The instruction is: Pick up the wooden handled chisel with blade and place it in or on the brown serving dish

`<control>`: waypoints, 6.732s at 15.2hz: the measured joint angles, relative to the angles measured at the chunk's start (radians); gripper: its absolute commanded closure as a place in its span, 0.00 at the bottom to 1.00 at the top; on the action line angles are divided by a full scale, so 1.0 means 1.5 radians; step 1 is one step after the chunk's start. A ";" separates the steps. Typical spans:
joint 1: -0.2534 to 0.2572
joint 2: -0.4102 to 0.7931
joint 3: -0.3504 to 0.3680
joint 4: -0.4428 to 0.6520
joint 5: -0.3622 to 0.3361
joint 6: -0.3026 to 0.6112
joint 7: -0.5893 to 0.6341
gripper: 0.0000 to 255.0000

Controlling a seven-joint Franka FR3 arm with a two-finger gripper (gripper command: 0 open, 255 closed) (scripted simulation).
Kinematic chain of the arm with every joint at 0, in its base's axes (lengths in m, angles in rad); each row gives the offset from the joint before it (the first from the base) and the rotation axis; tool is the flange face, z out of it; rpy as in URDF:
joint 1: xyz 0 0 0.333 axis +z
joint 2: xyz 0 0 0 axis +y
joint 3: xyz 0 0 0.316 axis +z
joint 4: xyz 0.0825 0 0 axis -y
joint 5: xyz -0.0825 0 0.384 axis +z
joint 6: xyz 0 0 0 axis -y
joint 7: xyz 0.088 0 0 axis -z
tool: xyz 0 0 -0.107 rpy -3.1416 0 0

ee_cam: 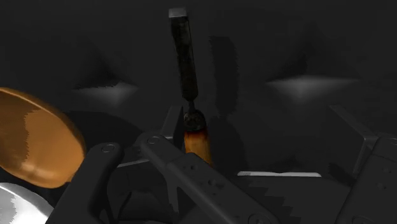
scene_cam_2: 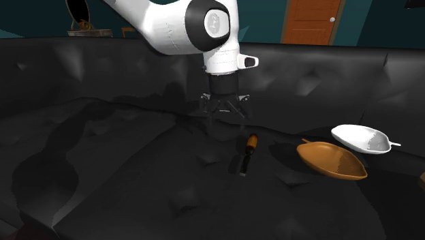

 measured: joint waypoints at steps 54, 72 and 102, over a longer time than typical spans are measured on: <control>-0.025 0.146 -0.014 0.192 0.004 -0.048 -0.037 1.00; -0.142 0.305 -0.039 0.490 0.065 -0.169 -0.199 1.00; -0.224 0.502 -0.031 0.690 0.105 -0.164 -0.260 0.00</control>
